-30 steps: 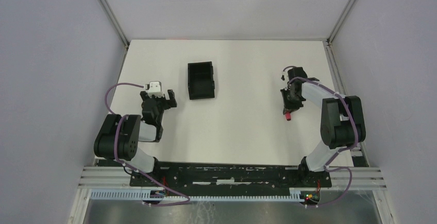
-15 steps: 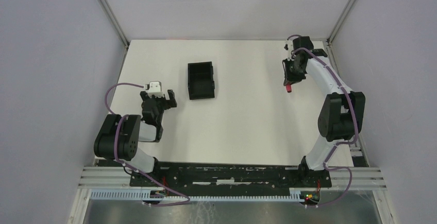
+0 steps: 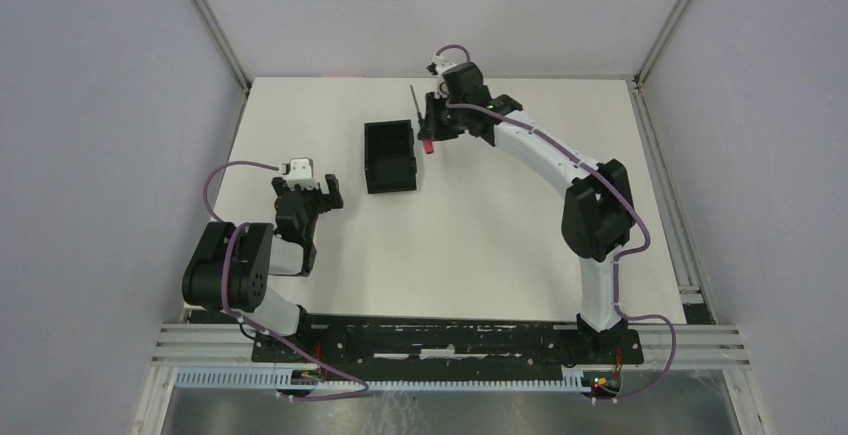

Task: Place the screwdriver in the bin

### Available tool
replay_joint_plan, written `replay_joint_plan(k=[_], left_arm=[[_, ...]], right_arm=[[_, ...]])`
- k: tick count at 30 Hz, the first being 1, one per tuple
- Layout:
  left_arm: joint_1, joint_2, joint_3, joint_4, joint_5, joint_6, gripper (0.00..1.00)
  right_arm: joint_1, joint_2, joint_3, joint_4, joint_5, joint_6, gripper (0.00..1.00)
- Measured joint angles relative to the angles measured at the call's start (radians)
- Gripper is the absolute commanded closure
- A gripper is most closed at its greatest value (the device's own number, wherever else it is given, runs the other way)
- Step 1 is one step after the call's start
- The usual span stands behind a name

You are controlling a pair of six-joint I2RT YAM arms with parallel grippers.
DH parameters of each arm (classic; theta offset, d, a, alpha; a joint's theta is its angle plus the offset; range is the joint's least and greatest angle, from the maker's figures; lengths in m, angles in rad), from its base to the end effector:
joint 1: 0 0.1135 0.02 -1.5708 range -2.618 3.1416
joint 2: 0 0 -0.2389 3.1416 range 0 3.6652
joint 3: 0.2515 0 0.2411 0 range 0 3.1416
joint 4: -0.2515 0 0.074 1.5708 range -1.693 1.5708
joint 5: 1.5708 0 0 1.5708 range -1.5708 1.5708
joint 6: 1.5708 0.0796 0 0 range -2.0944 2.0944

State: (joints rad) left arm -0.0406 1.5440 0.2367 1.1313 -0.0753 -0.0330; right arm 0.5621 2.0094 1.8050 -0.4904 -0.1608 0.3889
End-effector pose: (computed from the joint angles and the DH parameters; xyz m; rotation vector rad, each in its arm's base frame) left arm 0.2834 -0.0055 0.1156 -0.0484 1.7456 0.0119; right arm 0.3989 0.2663 0.2435 -0.2912 2.3301 0.6712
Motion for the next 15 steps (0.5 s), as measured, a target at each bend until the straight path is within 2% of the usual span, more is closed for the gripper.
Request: replay_joint_plan(k=[5, 9, 13, 15], left_arm=[[0.000, 0.000, 0.000, 0.000, 0.000, 0.000, 0.00], [0.000, 0.000, 0.000, 0.000, 0.000, 0.000, 0.00], [0.000, 0.000, 0.000, 0.000, 0.000, 0.000, 0.00], [0.000, 0.000, 0.000, 0.000, 0.000, 0.000, 0.00]], right_arm=[[0.128, 0.094, 0.092, 0.103, 0.034, -0.017, 1.00], [0.166, 0.181, 0.168, 0.117, 0.085, -0.060, 1.00], [0.183, 0.223, 0.164, 0.111, 0.132, -0.100, 1.00], [0.190, 0.239, 0.161, 0.108, 0.157, -0.127, 0.92]])
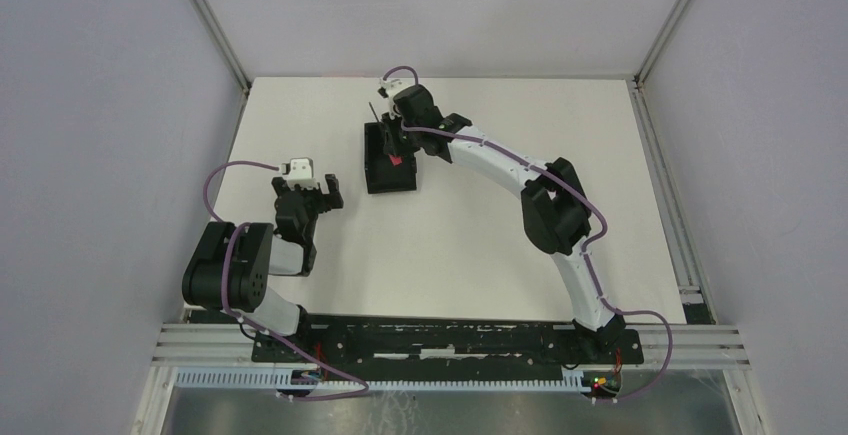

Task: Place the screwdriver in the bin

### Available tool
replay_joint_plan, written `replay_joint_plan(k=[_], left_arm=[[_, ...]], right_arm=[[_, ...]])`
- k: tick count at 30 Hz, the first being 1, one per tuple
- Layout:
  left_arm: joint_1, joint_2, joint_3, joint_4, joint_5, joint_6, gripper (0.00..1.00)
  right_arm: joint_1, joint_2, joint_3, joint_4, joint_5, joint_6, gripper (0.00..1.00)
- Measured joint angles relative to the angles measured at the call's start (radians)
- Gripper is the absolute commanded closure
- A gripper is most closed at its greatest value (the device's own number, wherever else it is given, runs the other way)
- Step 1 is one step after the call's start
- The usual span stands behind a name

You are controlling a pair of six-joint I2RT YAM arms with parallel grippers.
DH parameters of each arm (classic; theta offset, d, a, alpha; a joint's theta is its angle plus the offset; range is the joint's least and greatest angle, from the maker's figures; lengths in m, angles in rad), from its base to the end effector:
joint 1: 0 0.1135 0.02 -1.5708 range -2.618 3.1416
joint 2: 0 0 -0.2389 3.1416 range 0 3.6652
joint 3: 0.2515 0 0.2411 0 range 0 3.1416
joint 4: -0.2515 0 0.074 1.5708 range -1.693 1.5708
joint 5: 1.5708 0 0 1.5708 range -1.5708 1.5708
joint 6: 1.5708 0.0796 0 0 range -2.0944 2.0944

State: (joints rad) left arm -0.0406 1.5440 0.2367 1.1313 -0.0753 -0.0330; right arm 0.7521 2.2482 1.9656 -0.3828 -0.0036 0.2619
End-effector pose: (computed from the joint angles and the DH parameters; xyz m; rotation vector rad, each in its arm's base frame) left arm 0.2834 -0.0055 0.1156 -0.0484 1.7456 0.0119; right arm 0.3880 0.3633 0.1973 -0.5587 2.2255 0.5455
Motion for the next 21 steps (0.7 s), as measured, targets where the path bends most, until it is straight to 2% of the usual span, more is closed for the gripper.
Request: replay_joint_plan(k=[1, 2, 5, 15, 17, 19, 21], left_arm=[[0.000, 0.000, 0.000, 0.000, 0.000, 0.000, 0.00], [0.000, 0.000, 0.000, 0.000, 0.000, 0.000, 0.00], [0.000, 0.000, 0.000, 0.000, 0.000, 0.000, 0.00], [0.000, 0.000, 0.000, 0.000, 0.000, 0.000, 0.00], [0.000, 0.000, 0.000, 0.000, 0.000, 0.000, 0.00], [0.000, 0.000, 0.000, 0.000, 0.000, 0.000, 0.00], [0.000, 0.000, 0.000, 0.000, 0.000, 0.000, 0.00]], right_arm=[[0.003, 0.007, 0.000, 0.001, 0.010, -0.012, 0.89], [0.006, 0.013, 0.000, 0.000, 0.016, -0.023, 0.82], [0.015, 0.027, -0.003, 0.000, 0.034, -0.047, 0.54], [0.022, 0.021, -0.014, 0.010, 0.061, -0.069, 0.49], [0.023, 0.001, -0.024, 0.016, 0.060, -0.069, 0.45], [0.023, -0.033, -0.041, 0.024, 0.057, -0.067, 0.30], [0.023, -0.080, -0.058, 0.037, 0.056, -0.068, 0.03]])
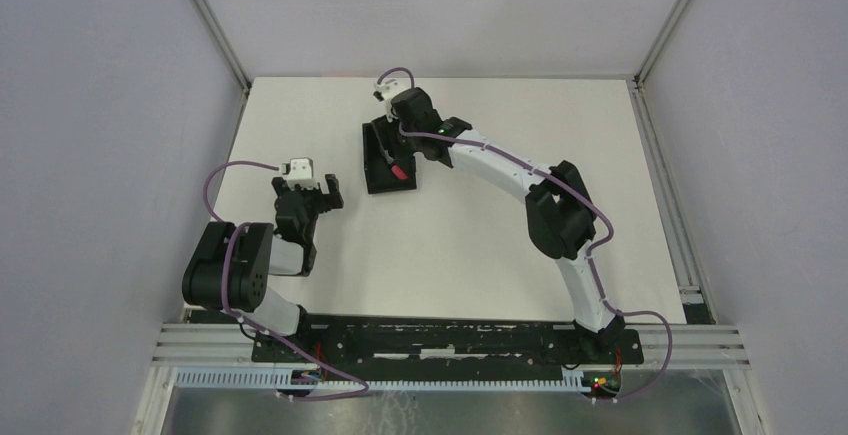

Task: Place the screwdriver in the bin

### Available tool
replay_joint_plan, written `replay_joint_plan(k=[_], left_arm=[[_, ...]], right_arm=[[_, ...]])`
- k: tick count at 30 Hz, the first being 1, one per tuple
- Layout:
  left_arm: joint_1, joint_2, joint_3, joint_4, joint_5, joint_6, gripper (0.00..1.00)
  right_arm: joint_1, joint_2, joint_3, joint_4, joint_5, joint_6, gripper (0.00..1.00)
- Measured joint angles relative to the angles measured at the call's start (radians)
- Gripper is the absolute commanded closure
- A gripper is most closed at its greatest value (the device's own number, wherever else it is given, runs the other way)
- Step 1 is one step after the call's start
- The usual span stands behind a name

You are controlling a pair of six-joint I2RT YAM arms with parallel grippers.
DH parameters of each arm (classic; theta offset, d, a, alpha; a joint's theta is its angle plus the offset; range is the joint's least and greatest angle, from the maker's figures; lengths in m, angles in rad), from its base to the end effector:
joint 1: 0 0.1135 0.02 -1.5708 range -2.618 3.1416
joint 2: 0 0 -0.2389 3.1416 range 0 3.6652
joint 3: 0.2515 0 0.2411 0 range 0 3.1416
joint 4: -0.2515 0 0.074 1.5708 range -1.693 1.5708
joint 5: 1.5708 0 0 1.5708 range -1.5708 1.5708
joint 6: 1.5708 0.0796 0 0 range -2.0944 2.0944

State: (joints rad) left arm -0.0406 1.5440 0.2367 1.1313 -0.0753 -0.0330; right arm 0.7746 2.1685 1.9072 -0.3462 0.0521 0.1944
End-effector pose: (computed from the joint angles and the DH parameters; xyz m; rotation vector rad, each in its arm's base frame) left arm 0.2834 -0.0055 0.1156 -0.0484 1.7456 0.0119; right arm 0.3757 0.3618 0.2210 -0.6061 2.1359 0.4893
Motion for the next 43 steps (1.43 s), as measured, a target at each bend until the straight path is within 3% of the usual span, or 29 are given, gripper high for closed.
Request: replay_joint_plan(k=[7, 12, 15, 22, 29, 34, 43], left_arm=[[0.000, 0.000, 0.000, 0.000, 0.000, 0.000, 0.00], [0.000, 0.000, 0.000, 0.000, 0.000, 0.000, 0.00], [0.000, 0.000, 0.000, 0.000, 0.000, 0.000, 0.00], [0.000, 0.000, 0.000, 0.000, 0.000, 0.000, 0.00], [0.000, 0.000, 0.000, 0.000, 0.000, 0.000, 0.00], [0.000, 0.000, 0.000, 0.000, 0.000, 0.000, 0.00], [0.000, 0.000, 0.000, 0.000, 0.000, 0.000, 0.00]], right_arm=[[-0.008, -0.212, -0.094, 0.066, -0.011, -0.027, 0.02], [-0.056, -0.412, -0.278, 0.120, 0.008, -0.078, 0.02], [-0.127, -0.539, -0.451, 0.168, 0.041, -0.102, 0.02], [-0.369, -0.882, -1.040, 0.365, 0.119, -0.130, 0.02], [-0.473, -1.122, -1.459, 0.540, 0.225, -0.140, 0.02], [-0.489, -1.188, -1.577, 0.608, 0.262, -0.140, 0.02], [-0.496, -1.214, -1.600, 0.681, 0.288, -0.145, 0.02]])
